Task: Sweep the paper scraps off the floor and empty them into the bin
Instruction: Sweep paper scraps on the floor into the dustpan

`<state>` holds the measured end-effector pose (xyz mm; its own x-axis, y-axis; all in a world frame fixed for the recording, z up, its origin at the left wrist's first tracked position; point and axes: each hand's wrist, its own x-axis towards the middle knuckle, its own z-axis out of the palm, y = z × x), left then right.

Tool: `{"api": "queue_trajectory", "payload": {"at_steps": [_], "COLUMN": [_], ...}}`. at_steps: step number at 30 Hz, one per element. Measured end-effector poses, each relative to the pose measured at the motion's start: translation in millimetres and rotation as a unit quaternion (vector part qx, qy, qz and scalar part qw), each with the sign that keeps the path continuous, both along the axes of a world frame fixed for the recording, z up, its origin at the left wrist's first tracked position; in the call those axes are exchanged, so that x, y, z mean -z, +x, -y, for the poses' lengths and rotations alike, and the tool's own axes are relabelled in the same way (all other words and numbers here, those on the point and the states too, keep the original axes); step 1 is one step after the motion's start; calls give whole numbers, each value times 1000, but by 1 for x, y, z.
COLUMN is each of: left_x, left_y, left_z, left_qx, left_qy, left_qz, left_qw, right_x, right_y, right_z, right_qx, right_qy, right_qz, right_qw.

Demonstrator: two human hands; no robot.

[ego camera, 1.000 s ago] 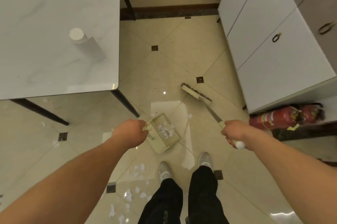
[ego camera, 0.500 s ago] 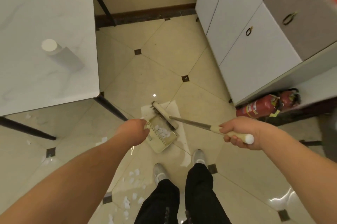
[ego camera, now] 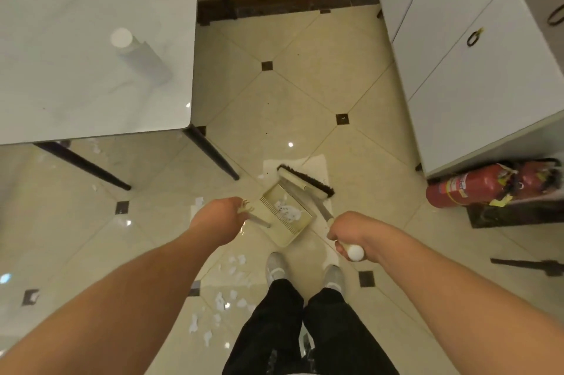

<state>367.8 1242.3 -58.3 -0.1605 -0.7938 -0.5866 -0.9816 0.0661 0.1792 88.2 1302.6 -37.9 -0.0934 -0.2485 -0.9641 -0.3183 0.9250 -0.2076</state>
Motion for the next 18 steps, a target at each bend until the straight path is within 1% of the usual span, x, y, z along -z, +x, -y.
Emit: {"api": "queue_trajectory", "payload": {"at_steps": [2, 4, 7, 12, 14, 15, 16, 18], "left_x": [-2, -7, -16, -26, -26, -25, -23, -17], "left_y": [-1, -4, 1, 33, 48, 55, 61, 69], "left_z": [-6, -15, -31, -63, -72, -74, -77, -78], "left_qx": [-18, -37, -78, -165, -173, -173, -172, -163], "left_qy": [2, -7, -35, -53, -55, -54, -51, -41], "left_qz": [-2, -3, -3, 6, 20, 30, 37, 46], "left_qw": [1000, 999, 996, 985, 983, 983, 983, 985], "right_x": [-12, -24, -28, -1, 15, 21, 26, 16], "right_y": [-21, -38, -42, 8, 29, 37, 46, 57], "right_z": [10, 26, 53, 89, 91, 86, 78, 55], "right_qx": [28, 27, -37, -171, -254, -313, -383, -513], "right_qy": [-9, -24, -45, -87, -107, -119, -111, -86], "right_qz": [6, 7, 1, -22, -32, -29, -32, -60], "right_qw": [1000, 999, 998, 981, 961, 942, 917, 852]}}
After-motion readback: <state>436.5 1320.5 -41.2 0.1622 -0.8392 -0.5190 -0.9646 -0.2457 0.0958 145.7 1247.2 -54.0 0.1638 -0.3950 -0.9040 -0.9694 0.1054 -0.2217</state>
